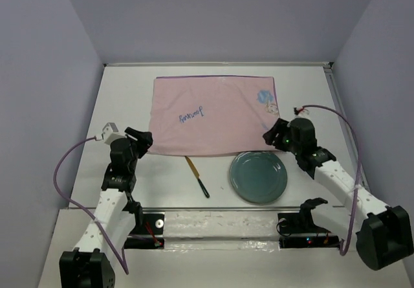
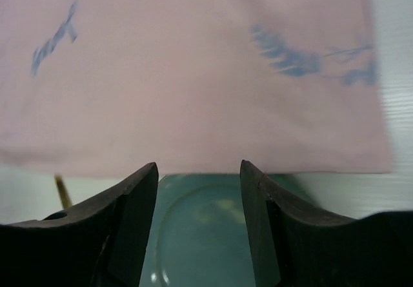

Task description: Set the dinner table for one person

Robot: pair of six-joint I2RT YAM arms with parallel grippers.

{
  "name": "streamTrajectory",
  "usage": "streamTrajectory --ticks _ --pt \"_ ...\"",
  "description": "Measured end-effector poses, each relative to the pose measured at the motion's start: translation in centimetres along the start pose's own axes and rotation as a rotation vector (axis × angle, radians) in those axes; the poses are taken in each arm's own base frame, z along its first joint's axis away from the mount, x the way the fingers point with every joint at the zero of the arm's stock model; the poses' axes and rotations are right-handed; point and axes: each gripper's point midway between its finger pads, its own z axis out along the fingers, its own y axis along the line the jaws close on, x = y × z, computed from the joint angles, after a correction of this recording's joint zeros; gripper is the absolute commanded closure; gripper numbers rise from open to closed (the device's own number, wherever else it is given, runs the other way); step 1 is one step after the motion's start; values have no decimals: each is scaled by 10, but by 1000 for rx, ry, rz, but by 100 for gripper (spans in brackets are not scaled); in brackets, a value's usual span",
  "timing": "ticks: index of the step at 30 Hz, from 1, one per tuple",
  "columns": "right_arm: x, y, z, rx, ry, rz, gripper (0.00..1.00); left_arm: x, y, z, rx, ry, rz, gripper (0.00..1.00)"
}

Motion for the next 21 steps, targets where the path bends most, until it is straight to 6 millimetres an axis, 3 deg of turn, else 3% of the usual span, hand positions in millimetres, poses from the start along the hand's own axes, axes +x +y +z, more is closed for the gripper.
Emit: streamTrajectory --ticks 2,3,4,5,8,12,13,16,17,19,20,21 --pt "24 44 -7 -116 55 -101 45 -11 -20 -6 64 -9 4 34" --pt "36 59 -10 -153 80 -144 51 -15 -29 -9 91 -9 10 34" --pt "50 73 -13 -189 113 -192 62 -20 -43 -13 135 -8 20 34" --pt "59 79 -14 -200 133 -223 65 -26 -55 -17 171 -7 32 34" --pt "66 62 -6 -111 146 -259 63 -40 -92 -32 293 -3 84 39" --pt "69 31 -10 22 159 -269 59 -29 -123 -46 420 66 154 44" --pt "67 30 -13 25 154 -267 58 -20 -127 -48 438 97 164 44" --pt "55 33 -27 4 112 -252 57 40 -152 -62 544 280 205 44" --pt "47 37 -35 -15 88 -243 57 75 -162 -71 587 385 231 44" --pt "31 48 -49 -50 44 -229 57 123 -174 -87 649 531 262 42" --pt "19 57 -58 -80 11 -220 56 155 -174 -93 660 624 284 41" --pt "13 61 -62 -94 -3 -216 56 171 -170 -94 650 670 301 40"
